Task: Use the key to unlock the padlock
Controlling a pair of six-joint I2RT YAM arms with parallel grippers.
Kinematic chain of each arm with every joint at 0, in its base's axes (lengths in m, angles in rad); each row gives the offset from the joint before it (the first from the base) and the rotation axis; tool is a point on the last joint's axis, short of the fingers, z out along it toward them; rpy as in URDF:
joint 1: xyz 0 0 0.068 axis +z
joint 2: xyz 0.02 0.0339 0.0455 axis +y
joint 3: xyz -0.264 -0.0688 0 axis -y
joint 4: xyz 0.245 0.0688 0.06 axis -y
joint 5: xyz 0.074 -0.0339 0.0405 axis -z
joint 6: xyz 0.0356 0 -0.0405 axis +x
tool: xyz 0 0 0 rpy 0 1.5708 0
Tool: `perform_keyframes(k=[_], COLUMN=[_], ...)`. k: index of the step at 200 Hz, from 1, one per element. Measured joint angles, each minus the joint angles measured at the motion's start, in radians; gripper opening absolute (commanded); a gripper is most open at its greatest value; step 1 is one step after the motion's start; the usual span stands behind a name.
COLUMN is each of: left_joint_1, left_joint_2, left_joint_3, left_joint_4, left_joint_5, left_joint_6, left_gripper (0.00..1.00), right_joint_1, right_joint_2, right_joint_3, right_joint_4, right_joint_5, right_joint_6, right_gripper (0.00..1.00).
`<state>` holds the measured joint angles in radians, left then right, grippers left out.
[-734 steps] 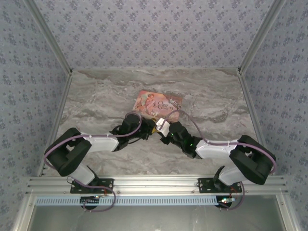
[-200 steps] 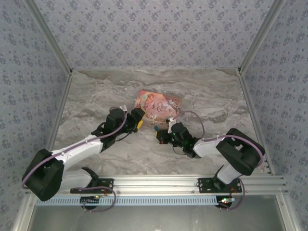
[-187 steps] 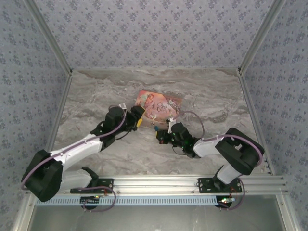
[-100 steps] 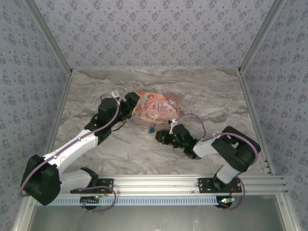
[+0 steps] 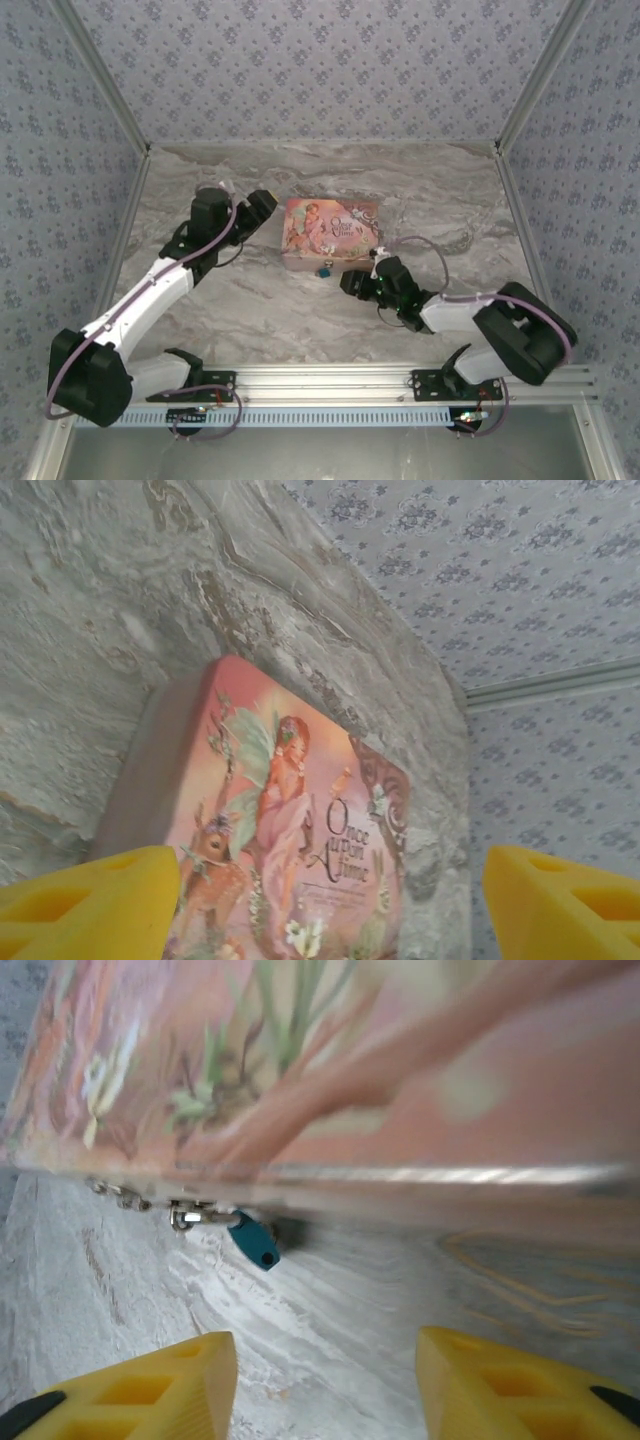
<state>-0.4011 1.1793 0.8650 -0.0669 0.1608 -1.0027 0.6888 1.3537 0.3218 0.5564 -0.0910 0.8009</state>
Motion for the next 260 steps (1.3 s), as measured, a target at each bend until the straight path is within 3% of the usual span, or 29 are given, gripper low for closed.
perform_keyframes(k=[35,60,99,147,260], left_joint_1=[0.045,0.062,0.111,0.122,0.106], left_joint_2=[0.05,0.085,0.106,0.145,0.398], left_joint_3=[0.024,0.024,0.029,0.035,0.017], left_joint_4=[-0.035,-0.053,-0.065,-0.051,0.16], left_joint_5=[0.058,0.09,0.125,0.172,0.42], left_joint_6=[0.079,0.117,0.15,0.164,0.092], left_gripper=[0.8,0.8,0.81,0.81,0.81], right_joint_1=[-0.082,-0.147,-0.237,-0.282,-0.36], right_joint_2=[-0.204,-0.331,-0.371,-0.335,-0.084], right_joint_3=[-0.014,-0.028,-0.004,0.003,0.138], right_joint_4=[-0.125,-0.217,-0.346,-0.362,-0.298], right_joint_5=[0.0,-0.003,-0.065,-0.137,-0.341], right_joint_6=[-0.057,-0.083,-0.123,-0.121,-0.138], right_gripper=[0.76,0.99,1.0,1.0,1.0])
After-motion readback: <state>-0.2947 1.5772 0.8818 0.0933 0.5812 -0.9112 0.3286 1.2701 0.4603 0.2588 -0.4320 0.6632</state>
